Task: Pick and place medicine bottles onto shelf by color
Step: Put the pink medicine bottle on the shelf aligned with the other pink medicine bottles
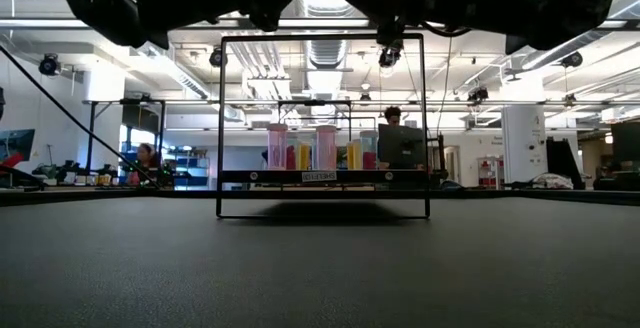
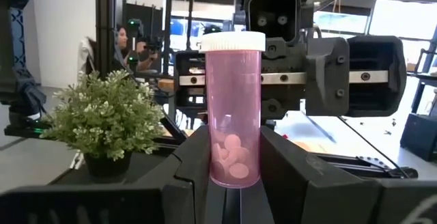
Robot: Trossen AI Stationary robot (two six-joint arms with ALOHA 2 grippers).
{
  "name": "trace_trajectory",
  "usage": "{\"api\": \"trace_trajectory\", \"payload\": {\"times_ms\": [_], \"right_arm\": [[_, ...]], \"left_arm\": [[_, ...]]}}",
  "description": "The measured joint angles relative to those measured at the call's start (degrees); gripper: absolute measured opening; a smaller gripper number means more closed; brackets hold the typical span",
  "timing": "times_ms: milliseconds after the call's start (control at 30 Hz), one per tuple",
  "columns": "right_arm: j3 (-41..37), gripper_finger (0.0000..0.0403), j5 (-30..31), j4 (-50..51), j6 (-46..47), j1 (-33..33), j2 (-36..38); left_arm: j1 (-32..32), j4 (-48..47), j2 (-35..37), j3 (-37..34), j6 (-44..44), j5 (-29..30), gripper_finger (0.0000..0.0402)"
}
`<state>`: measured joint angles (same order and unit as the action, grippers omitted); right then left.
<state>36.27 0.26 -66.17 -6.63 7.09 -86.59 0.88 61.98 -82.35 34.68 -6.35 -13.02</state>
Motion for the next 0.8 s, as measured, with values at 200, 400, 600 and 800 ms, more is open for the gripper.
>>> {"api": "trace_trajectory", "payload": {"times_ms": [200,400,600,800], "right_arm": [[0.00,0.0100,-0.03,-0.04,0.27,0.00,0.00],[0.00,0.0100,-0.01,-0.04,0.07,-0.02,0.00],[0.30,0.0100,0.24,0.22,0.00,-0.78,0.00],[2.90,0.0100,1.84,6.38,-0.48,-1.46,0.00]], "left_arm": [[-0.32,-0.06,-0.02,0.35,0.02,-0.02,0.0183],[-0.28,-2.15,-0.02,0.39,2.68,-0.04,0.0183],[-0.26,-3.17,-0.02,1.38,4.43,-0.23,0.0183],[-0.40,-10.29,-0.02,4.45,4.48,-0.28,0.0183]]}}
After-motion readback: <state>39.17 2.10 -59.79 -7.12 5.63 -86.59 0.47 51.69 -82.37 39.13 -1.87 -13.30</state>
